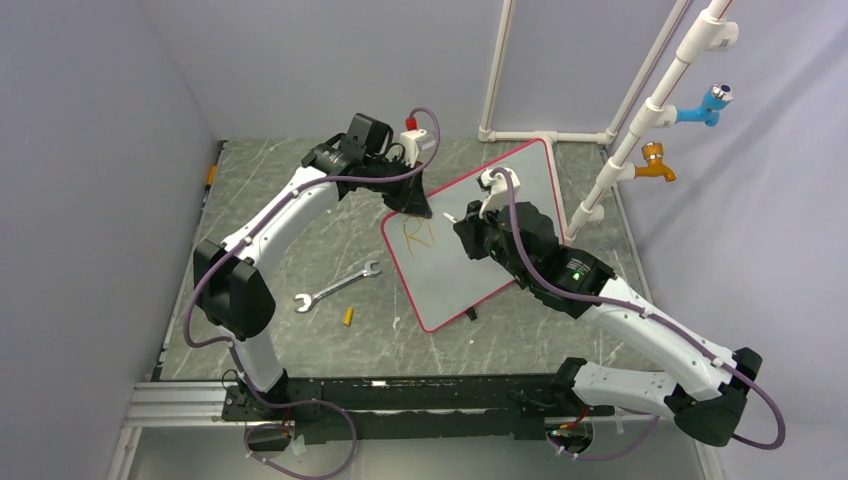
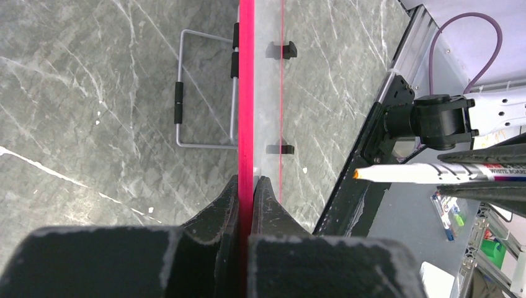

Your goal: Write a sentence on the whiteboard

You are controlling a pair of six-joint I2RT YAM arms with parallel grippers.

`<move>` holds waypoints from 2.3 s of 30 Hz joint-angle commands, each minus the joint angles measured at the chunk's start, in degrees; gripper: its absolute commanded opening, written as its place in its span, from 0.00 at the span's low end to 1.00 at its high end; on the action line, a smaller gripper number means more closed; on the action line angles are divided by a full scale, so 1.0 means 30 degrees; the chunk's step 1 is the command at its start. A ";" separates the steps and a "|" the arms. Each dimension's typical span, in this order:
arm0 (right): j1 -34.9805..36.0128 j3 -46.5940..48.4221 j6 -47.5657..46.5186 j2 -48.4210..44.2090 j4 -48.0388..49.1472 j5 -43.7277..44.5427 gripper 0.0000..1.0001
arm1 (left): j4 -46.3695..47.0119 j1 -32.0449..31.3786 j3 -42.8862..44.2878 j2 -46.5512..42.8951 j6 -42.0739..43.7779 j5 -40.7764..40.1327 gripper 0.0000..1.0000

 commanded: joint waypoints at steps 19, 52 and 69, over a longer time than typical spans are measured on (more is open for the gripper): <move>-0.1300 -0.1849 -0.1482 -0.1621 0.1789 -0.1563 0.00 | -0.0035 -0.0430 -0.0216 -0.0600 0.2318 -0.5200 0.00; -0.1555 -0.2302 -0.1389 0.0169 0.3443 -0.1434 0.00 | 0.1437 0.0235 -0.1826 -0.1743 0.1838 -0.4142 0.00; -0.1734 -0.2175 -0.1412 0.0889 0.3502 -0.1737 0.00 | 0.1521 0.0236 -0.2011 -0.2028 0.2171 -0.3871 0.00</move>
